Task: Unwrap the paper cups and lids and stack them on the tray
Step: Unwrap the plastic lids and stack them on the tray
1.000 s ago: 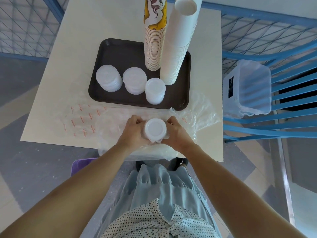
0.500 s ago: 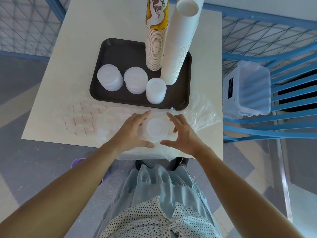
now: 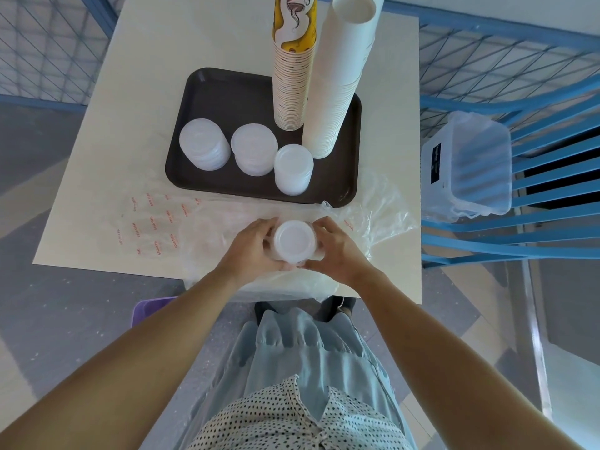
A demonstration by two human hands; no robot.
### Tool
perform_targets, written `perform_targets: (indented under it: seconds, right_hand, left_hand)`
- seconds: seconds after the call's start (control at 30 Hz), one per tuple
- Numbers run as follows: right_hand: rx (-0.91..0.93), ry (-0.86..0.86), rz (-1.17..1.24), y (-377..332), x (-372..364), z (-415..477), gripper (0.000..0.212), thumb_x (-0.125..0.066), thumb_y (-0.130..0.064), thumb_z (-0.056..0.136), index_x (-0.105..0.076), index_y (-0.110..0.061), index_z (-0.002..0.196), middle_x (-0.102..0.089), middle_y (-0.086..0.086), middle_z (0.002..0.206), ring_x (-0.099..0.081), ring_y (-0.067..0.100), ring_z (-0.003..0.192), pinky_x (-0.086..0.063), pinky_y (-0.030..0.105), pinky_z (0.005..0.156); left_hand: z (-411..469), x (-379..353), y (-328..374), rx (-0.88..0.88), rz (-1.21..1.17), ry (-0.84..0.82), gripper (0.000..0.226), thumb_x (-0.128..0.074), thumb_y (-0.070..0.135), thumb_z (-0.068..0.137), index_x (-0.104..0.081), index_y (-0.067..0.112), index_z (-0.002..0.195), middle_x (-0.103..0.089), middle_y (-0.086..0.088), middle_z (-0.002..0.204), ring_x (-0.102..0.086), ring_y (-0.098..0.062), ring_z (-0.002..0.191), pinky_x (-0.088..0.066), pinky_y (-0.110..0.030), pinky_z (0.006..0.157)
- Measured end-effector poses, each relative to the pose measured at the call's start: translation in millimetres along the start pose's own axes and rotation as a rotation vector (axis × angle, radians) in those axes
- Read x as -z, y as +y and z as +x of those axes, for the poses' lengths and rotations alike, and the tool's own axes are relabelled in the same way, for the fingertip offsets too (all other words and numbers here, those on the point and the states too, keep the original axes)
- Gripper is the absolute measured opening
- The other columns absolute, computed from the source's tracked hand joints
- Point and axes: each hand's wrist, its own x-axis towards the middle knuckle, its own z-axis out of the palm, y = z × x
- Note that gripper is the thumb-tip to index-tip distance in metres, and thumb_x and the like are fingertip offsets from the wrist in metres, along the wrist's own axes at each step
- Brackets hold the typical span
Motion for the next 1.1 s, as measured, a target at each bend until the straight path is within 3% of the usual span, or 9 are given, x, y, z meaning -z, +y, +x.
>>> perform_targets:
  seconds: [0.17, 0.3, 0.43, 0.57, 0.7, 0.77, 0.83, 0.97, 1.1]
  right_hand:
    - [-0.03, -0.021, -0.018, 3, -8, 3, 0.08, -0.1, -0.033, 0.063, -0.063, -0.001, 0.127, -0.051, 0.008, 0.124, -0.056, 0.022, 0.103, -0.058, 0.045, 0.091]
    - [-0.041, -0.008, -0.021, 2, -9, 4, 0.083, -0.101, -0.034, 0.06, -0.064, -0.002, 0.126, -0.049, 0.008, 0.122, -0.055, 0.021, 0.102, -0.059, 0.047, 0.087]
    - [-0.014, 0.008, -0.016, -2, -3, 2, 0.085, -0.101, -0.036, 0.061, -0.062, -0.007, 0.131, -0.048, 0.009, 0.121, -0.057, 0.025, 0.099, -0.06, 0.046, 0.086]
    - [0.009, 0.009, -0.009, -9, 8, 1, 0.082, -0.101, -0.035, 0.061, -0.065, -0.007, 0.128, -0.049, 0.011, 0.116, -0.059, 0.026, 0.092, -0.06, 0.043, 0.083]
    - [0.018, -0.026, 0.039, -21, 31, -2, 0.078, -0.099, -0.037, 0.065, -0.066, -0.009, 0.13, -0.052, 0.004, 0.12, -0.058, 0.015, 0.103, -0.054, 0.031, 0.095]
    - [0.043, -0.028, 0.056, -30, 46, -2, 0.078, -0.098, -0.036, 0.067, -0.065, -0.01, 0.132, -0.05, -0.004, 0.12, -0.053, -0.001, 0.099, -0.045, 0.011, 0.091]
    - [0.042, -0.048, 0.035, -42, 62, -1, 0.078, -0.098, -0.036, 0.068, -0.062, -0.011, 0.133, -0.047, -0.009, 0.116, -0.051, -0.007, 0.093, -0.04, 0.005, 0.081]
    - [0.023, -0.114, -0.039, -68, 89, 1, 0.078, -0.094, -0.044, 0.072, -0.058, -0.019, 0.137, -0.049, -0.008, 0.117, -0.057, 0.011, 0.098, -0.056, 0.024, 0.088]
    - [-0.017, -0.193, -0.085, -93, 113, -1, 0.082, -0.093, -0.044, 0.073, -0.052, -0.023, 0.141, -0.045, -0.008, 0.123, -0.056, 0.017, 0.109, -0.055, 0.037, 0.101]
  left_hand:
    - [2, -5, -2, 0.0, 0.066, -0.021, 0.086, -0.1, 0.045, 0.058, -0.065, 0.017, 0.131, -0.049, 0.007, 0.133, -0.051, -0.008, 0.117, -0.04, -0.02, 0.107]
    - [2, -10, 3, 0.026, 0.036, -0.015, 0.085, -0.1, 0.046, 0.058, -0.062, 0.02, 0.13, -0.042, 0.011, 0.13, -0.047, -0.005, 0.116, -0.033, -0.009, 0.1]
    - [0, -9, 8, -0.002, 0.057, 0.022, 0.083, -0.099, 0.051, 0.058, -0.063, 0.02, 0.126, -0.045, 0.007, 0.129, -0.048, -0.008, 0.117, -0.037, -0.013, 0.102]
    - [-3, 2, 17, -0.054, 0.148, 0.022, 0.084, -0.098, 0.054, 0.06, -0.061, 0.022, 0.129, -0.044, 0.004, 0.135, -0.039, -0.012, 0.124, -0.04, -0.031, 0.109]
    - [-8, 19, 31, -0.085, 0.075, -0.001, 0.09, -0.097, 0.053, 0.061, -0.057, 0.027, 0.137, -0.049, 0.01, 0.138, -0.043, -0.011, 0.128, -0.04, -0.032, 0.11]
    - [-11, 26, 40, -0.065, -0.021, -0.024, 0.09, -0.096, 0.05, 0.064, -0.051, 0.033, 0.14, -0.055, 0.016, 0.137, -0.052, -0.007, 0.125, -0.046, -0.029, 0.105]
    - [-14, 32, 51, -0.05, -0.094, -0.057, 0.092, -0.097, 0.047, 0.066, -0.045, 0.042, 0.142, -0.057, 0.024, 0.134, -0.056, -0.004, 0.124, -0.048, -0.026, 0.1]
    - [-20, 41, 72, -0.082, -0.22, -0.04, 0.093, -0.099, 0.038, 0.066, -0.043, 0.051, 0.14, -0.058, 0.027, 0.132, -0.054, -0.003, 0.129, -0.048, -0.017, 0.098]
    - [-29, 49, 92, -0.074, -0.265, -0.01, 0.073, -0.097, 0.029, 0.071, -0.052, 0.053, 0.124, -0.062, 0.029, 0.122, -0.053, 0.014, 0.119, -0.042, 0.002, 0.078]
